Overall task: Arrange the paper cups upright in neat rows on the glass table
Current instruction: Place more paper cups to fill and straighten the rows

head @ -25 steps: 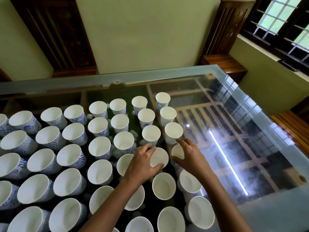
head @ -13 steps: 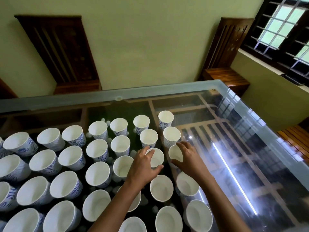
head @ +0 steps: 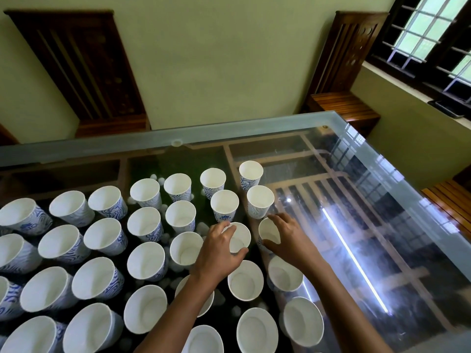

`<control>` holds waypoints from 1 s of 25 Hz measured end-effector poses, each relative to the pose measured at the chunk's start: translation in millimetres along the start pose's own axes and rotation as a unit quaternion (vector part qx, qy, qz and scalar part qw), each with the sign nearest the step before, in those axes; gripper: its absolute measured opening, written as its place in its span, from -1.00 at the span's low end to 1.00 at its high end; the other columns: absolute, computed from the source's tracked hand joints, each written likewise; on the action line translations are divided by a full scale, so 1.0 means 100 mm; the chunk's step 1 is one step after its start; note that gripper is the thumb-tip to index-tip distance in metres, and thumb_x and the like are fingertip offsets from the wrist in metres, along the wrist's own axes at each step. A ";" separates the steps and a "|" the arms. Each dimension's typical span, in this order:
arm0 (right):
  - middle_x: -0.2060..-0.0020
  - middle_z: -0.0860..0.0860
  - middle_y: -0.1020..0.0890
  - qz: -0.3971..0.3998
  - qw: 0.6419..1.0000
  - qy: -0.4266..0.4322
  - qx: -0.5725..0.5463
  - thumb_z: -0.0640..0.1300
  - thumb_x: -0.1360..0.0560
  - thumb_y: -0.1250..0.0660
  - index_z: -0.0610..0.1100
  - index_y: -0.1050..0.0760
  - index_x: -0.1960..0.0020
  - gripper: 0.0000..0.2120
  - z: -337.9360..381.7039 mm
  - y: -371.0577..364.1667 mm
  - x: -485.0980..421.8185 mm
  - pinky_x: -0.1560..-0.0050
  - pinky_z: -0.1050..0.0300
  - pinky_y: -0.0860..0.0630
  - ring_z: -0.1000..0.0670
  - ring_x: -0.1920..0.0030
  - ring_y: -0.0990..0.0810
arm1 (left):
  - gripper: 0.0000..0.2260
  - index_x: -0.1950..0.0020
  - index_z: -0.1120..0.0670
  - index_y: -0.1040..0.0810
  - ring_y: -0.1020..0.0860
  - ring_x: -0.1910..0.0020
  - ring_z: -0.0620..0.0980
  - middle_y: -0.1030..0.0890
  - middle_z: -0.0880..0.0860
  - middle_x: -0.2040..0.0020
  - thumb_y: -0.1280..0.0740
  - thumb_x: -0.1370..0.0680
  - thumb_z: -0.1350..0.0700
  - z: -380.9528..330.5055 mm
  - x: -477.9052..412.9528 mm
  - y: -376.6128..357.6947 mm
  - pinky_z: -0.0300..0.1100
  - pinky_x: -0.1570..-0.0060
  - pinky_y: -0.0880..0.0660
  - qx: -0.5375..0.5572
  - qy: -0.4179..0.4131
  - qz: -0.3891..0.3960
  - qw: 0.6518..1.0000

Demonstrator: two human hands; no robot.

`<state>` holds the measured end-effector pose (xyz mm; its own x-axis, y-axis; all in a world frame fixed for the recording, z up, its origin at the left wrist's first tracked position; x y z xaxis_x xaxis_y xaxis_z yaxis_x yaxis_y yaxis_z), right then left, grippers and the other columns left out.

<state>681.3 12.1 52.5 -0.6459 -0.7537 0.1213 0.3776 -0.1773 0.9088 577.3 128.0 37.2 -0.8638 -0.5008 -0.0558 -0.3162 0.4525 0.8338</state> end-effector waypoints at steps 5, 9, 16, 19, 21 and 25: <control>-0.42 -0.06 -0.29 -0.023 1.000 0.006 -0.011 0.05 -0.47 -0.36 -0.09 -0.19 -0.46 -0.35 0.03 0.12 -0.11 -0.34 0.10 -0.33 -0.06 -0.40 -0.27 | -0.44 -0.34 0.05 -0.42 -0.32 -0.32 -0.02 -0.38 0.01 -0.36 -0.38 -0.40 -0.16 -0.01 -0.11 0.09 -0.19 -0.25 -0.31 0.014 -0.009 -0.019 1.000; -0.45 -0.05 -0.26 -0.034 0.999 0.002 -0.018 0.02 -0.47 -0.36 -0.08 -0.18 -0.46 -0.35 0.06 0.21 -0.40 -0.37 0.06 -0.33 -0.07 -0.41 -0.27 | -0.45 -0.34 0.04 -0.42 -0.33 -0.35 -0.01 -0.36 0.02 -0.40 -0.36 -0.42 -0.17 0.06 -0.39 0.22 -0.14 -0.26 -0.36 0.011 0.011 -0.049 0.999; -0.43 -0.04 -0.28 -0.023 1.000 -0.015 -0.010 0.05 -0.43 -0.40 -0.07 -0.20 -0.45 -0.32 0.06 0.17 -0.85 -0.34 0.05 -0.35 -0.07 -0.39 -0.28 | -0.42 -0.34 0.09 -0.41 -0.29 -0.36 0.03 -0.35 0.05 -0.39 -0.39 -0.41 -0.14 0.21 -0.77 0.27 -0.16 -0.30 -0.27 0.014 0.041 -0.054 0.998; -0.42 -0.05 -0.30 -0.013 1.000 -0.014 -0.014 0.04 -0.44 -0.39 -0.08 -0.19 -0.45 -0.33 0.05 0.11 -0.91 -0.33 0.06 -0.34 -0.07 -0.38 -0.30 | -0.42 -0.35 0.09 -0.39 -0.31 -0.35 0.03 -0.37 0.06 -0.39 -0.39 -0.41 -0.14 0.23 -0.81 0.22 -0.16 -0.30 -0.28 0.014 0.043 -0.040 0.998; -0.41 -0.06 -0.31 -0.011 1.000 -0.009 -0.020 0.02 -0.45 -0.39 -0.09 -0.19 -0.45 -0.33 0.04 0.09 -0.91 -0.33 0.07 -0.34 -0.07 -0.37 -0.30 | -0.42 -0.35 0.09 -0.39 -0.31 -0.35 0.03 -0.37 0.06 -0.39 -0.39 -0.42 -0.12 0.24 -0.81 0.19 -0.16 -0.30 -0.28 0.012 0.043 -0.038 0.998; -0.39 -0.07 -0.34 -0.011 1.000 0.005 -0.019 0.00 -0.43 -0.41 -0.10 -0.20 -0.45 -0.31 0.03 0.08 -0.88 -0.29 0.11 -0.36 -0.07 -0.35 -0.33 | -0.44 -0.36 0.10 -0.38 -0.31 -0.35 0.01 -0.37 0.05 -0.39 -0.39 -0.42 -0.09 0.25 -0.80 0.18 -0.18 -0.30 -0.27 0.010 0.040 -0.037 0.998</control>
<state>739.0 78.6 50.6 -0.6471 -0.7562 0.0968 0.3882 -0.2175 0.8955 630.9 194.7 43.3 -0.8042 -0.5899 -0.0730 -0.3870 0.4265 0.8175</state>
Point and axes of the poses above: each hand's wrist, its own x-axis away from the middle knuckle, its own y-axis out of the back of the hand, z = x × y, the point moved 9 cm from there along -x, towards the middle knuckle
